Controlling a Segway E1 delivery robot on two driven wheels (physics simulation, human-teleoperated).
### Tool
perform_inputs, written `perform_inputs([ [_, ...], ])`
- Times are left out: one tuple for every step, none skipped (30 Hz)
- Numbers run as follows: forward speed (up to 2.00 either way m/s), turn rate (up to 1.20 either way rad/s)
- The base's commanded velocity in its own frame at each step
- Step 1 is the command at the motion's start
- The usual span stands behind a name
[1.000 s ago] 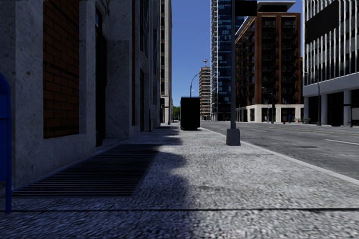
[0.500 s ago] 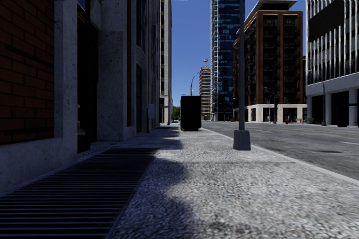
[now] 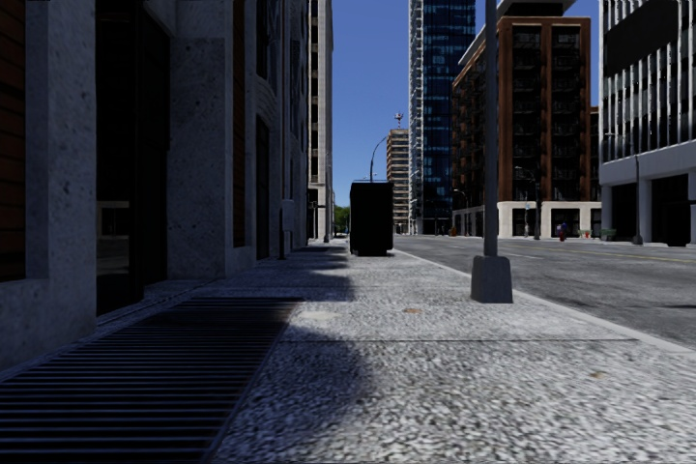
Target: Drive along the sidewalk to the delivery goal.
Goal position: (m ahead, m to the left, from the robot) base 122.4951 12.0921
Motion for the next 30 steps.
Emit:
perform_inputs([
  [1.60, 0.00],
  [1.60, 0.00],
  [1.60, 0.00],
  [1.60, 0.00],
  [1.60, 0.00],
  [1.60, 0.00],
  [1.60, 0.00],
  [1.60, 0.00],
  [1.60, 0.00],
  [1.60, 0.00],
  [1.60, 0.00],
  [1.60, 0.00],
  [1.60, 0.00],
  [1.60, 0.00],
  [1.60, 0.00],
  [1.60, 0.00],
  [1.60, 0.00],
  [1.60, 0.00],
  [1.60, 0.00],
  [1.60, 0.00],
  [1.60, 0.00],
  [1.60, 0.00],
  [1.60, 0.00],
  [1.60, 0.00],
  [1.60, 0.00],
  [1.60, 0.00],
  [1.60, 0.00],
  [1.60, 0.00],
  [1.60, 0.00],
  [1.60, 0.00],
])
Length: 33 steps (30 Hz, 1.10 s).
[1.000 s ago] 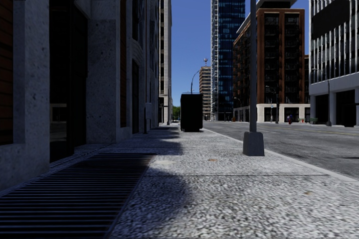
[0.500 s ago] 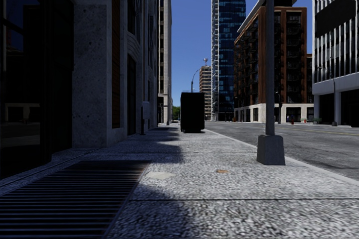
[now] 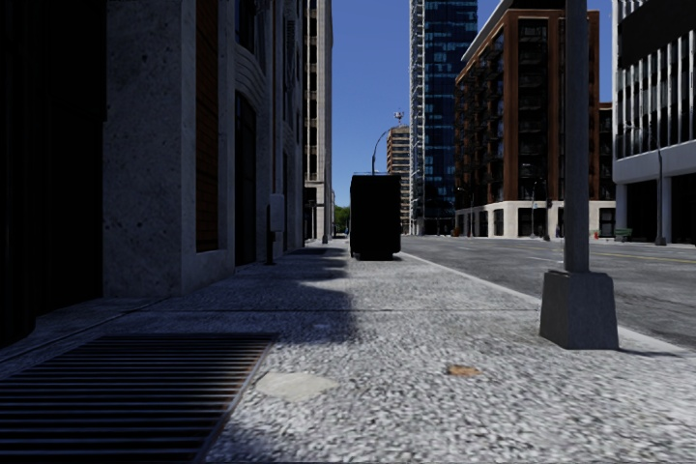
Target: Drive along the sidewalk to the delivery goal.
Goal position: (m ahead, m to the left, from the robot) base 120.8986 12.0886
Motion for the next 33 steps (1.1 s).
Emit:
perform_inputs([
  [1.60, 0.00],
  [1.60, 0.09],
  [1.60, 0.09],
  [1.60, 0.31],
  [1.60, 0.38],
  [1.60, 0.29],
  [1.60, 0.07],
  [1.60, 0.07],
  [1.60, 0.00],
  [1.60, 0.00],
  [1.60, 0.00],
  [1.60, 0.00],
  [1.60, 0.00],
  [1.60, 0.00],
  [1.60, 0.00],
  [1.60, 0.00],
  [1.60, 0.00],
  [1.60, 0.00],
  [1.60, 0.00],
  [1.60, 0.00],
  [1.60, 0.37],
  [1.60, 0.55],
  [1.60, 0.64],
  [1.60, 0.66],
  [1.60, 0.66],
  [1.60, 0.64],
  [1.60, 0.14],
  [1.60, 0.02],
  [1.60, 0.02],
  [1.60, 0.00],
  [1.60, 0.00],
  [1.60, 0.00],
  [1.60, 0.00],
])
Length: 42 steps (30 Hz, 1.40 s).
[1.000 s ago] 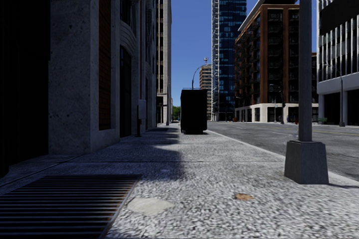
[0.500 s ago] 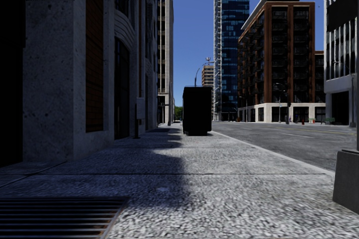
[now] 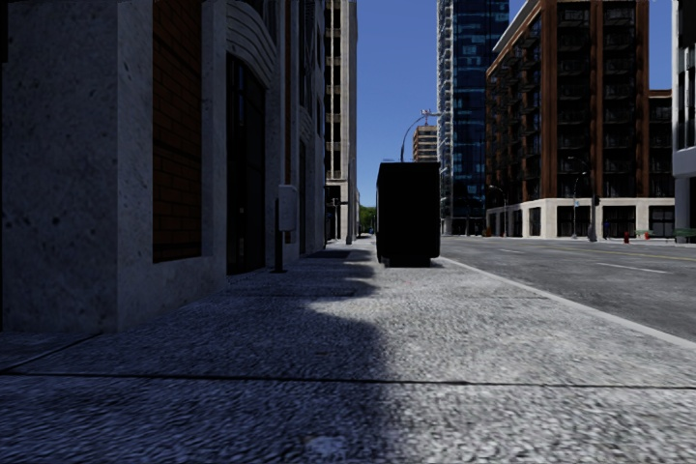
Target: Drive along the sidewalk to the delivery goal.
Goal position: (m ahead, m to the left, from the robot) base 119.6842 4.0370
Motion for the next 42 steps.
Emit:
perform_inputs([
  [1.60, 0.00],
  [1.60, 0.00],
  [1.60, 0.00],
  [1.60, 0.00],
  [1.60, 0.00],
  [1.59, 0.00],
  [1.59, 0.00],
  [1.59, 0.02],
  [1.59, 0.02],
  [1.59, 0.18],
  [1.59, 0.42],
  [1.59, 0.55],
  [1.59, 0.58],
  [1.59, 0.32],
  [1.59, 0.15],
  [1.59, 0.15],
  [1.59, 0.10],
  [1.59, 0.06],
  [1.59, 0.02],
  [1.59, 0.00],
  [1.59, 0.00],
  [1.59, 0.00],
  [1.59, 0.00],
  [1.59, 0.00],
  [1.59, 0.00],
  [1.59, 0.00],
  [1.59, 0.00],
  [1.59, 0.00],
  [1.59, 0.00],
  [1.59, 0.00],
  [1.59, 0.00],
  [1.59, 0.00],
  [1.59, 0.00],
  [1.59, 0.00],
  [1.59, 0.00],
  [1.59, 0.00],
  [1.59, 0.00],
  [1.59, 0.00],
  [1.59, 0.00],
  [1.59, 0.00],
  [1.59, 0.00],
  [1.59, 0.00],
])
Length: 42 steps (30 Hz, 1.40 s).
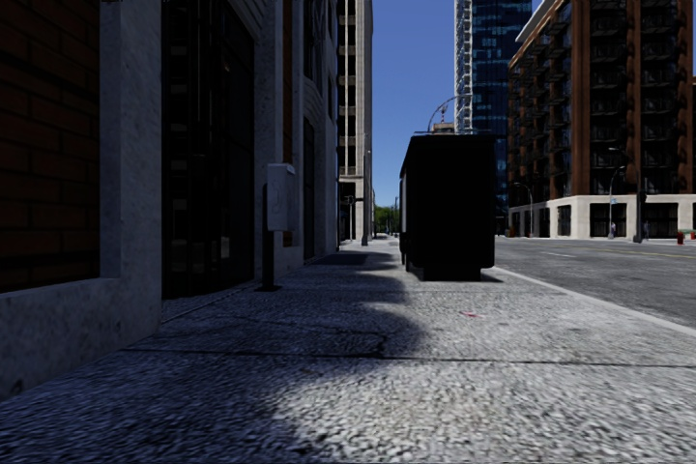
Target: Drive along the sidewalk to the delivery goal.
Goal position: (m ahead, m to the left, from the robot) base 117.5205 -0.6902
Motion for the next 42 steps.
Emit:
perform_inputs([
  [1.59, 0.00],
  [1.59, 0.00],
  [1.59, 0.00],
  [1.59, 0.00],
  [1.59, 0.00],
  [1.59, 0.00],
  [1.59, 0.00],
  [1.59, 0.00],
  [1.59, 0.00],
  [1.59, 0.00],
  [1.59, 0.00],
  [1.59, 0.00],
  [1.59, 0.00],
  [1.59, 0.00],
  [1.59, 0.00],
  [1.59, 0.00],
  [1.59, 0.00],
  [1.59, 0.00],
  [1.59, 0.00],
  [1.59, 0.00],
  [1.59, 0.00],
  [1.59, 0.00],
  [1.59, 0.00],
  [1.59, 0.00],
  [1.59, 0.00],
  [1.59, 0.00],
  [1.59, 0.00],
  [1.59, 0.00],
  [1.59, 0.00],
  [1.59, 0.00],
  [1.59, 0.00],
  [1.59, 0.00],
  [1.59, 0.00],
  [1.59, 0.00],
  [1.59, 0.00],
  [1.59, 0.00],
  [1.59, 0.00],
  [1.59, 0.00],
  [1.59, 0.00],
  [1.59, 0.00],
  [1.59, 0.00],
  [1.59, 0.00],
])
